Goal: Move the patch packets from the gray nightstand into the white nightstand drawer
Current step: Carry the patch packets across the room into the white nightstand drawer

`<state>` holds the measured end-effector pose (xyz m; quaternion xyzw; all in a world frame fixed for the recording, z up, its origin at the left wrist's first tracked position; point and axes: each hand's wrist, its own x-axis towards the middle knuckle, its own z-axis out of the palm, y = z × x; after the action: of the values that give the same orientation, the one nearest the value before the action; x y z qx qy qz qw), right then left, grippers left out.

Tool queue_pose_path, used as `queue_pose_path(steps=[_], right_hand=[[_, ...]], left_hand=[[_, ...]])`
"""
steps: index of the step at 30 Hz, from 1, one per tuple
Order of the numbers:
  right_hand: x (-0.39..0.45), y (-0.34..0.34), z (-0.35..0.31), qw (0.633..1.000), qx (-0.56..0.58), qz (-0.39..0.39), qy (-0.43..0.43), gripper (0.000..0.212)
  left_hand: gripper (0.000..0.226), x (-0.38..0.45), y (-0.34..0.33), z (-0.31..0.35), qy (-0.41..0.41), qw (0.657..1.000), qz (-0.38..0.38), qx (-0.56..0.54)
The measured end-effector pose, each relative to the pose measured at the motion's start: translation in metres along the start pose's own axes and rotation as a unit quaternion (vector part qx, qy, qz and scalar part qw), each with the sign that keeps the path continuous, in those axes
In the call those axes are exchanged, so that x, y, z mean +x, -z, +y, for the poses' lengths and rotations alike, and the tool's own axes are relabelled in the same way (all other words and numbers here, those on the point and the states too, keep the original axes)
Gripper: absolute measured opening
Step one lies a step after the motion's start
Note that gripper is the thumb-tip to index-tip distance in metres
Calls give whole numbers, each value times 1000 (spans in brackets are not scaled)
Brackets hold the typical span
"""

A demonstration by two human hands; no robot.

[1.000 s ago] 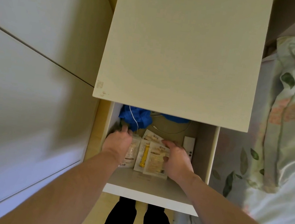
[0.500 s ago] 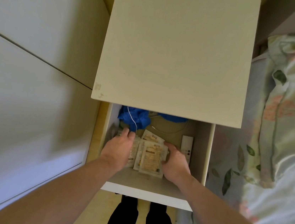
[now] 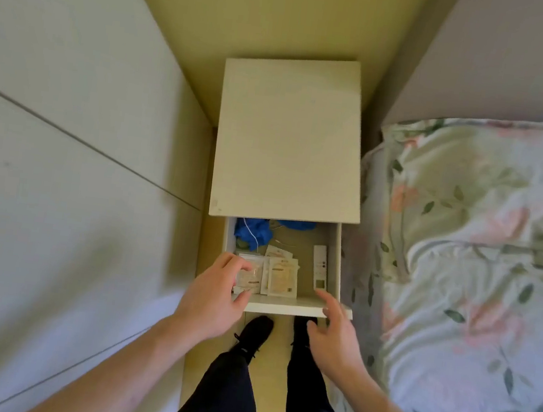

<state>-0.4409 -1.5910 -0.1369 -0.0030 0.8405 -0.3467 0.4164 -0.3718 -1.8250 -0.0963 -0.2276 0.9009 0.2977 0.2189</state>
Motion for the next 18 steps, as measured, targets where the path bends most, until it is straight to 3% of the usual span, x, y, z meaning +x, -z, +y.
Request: queue_pose_path(steps=[6,10,14,18], right_hand=[[-117,43,-13,984,102,144,2,48],[-198,50,-10,969,128,212,16,49],[-287,52,8,954,136,267,8,49],[-374,52,48,920,170,354,-7,49]], left_hand=[[47,-51,59,44,-145,980,-95,102],[49,-76,102,97,-245,953,-80,156],[51,-125,108,166,-368,902,-78,214],[52,-192,70,223,-482,842,-83,226]])
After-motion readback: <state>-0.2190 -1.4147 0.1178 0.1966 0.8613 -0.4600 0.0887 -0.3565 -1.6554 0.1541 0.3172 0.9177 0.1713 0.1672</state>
